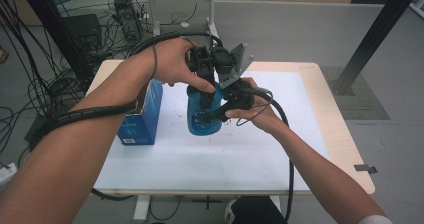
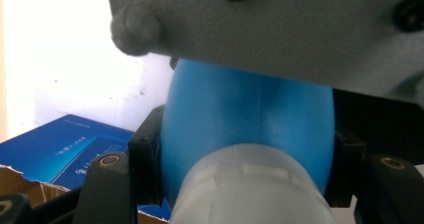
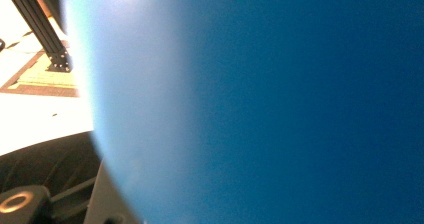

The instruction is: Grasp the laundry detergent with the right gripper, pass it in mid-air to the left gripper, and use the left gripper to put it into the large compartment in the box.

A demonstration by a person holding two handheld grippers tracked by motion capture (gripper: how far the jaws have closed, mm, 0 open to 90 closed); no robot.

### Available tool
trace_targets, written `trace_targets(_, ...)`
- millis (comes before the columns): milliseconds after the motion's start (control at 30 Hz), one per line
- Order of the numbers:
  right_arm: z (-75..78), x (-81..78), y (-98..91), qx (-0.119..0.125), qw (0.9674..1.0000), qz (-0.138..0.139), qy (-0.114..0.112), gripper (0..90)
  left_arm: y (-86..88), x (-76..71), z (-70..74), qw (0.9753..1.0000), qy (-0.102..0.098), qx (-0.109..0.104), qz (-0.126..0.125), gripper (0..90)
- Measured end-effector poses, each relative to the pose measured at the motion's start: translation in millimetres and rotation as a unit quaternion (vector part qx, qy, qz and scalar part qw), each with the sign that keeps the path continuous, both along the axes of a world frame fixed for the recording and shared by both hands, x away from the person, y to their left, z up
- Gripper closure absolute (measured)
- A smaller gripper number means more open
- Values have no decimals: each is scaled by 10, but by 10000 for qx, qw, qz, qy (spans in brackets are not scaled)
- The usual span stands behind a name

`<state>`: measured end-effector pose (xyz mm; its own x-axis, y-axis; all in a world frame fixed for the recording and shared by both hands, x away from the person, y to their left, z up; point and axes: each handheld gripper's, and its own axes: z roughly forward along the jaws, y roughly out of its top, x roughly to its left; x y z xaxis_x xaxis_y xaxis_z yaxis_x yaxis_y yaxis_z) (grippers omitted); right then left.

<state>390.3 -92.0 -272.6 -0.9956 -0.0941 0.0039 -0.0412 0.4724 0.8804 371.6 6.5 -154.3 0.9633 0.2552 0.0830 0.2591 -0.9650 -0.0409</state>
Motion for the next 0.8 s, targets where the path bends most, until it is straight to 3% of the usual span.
trace_targets(800, -8, -11, 1, 28, 10000, -21, -9, 433, 3, -17, -6, 10000, -53, 6, -11, 374)
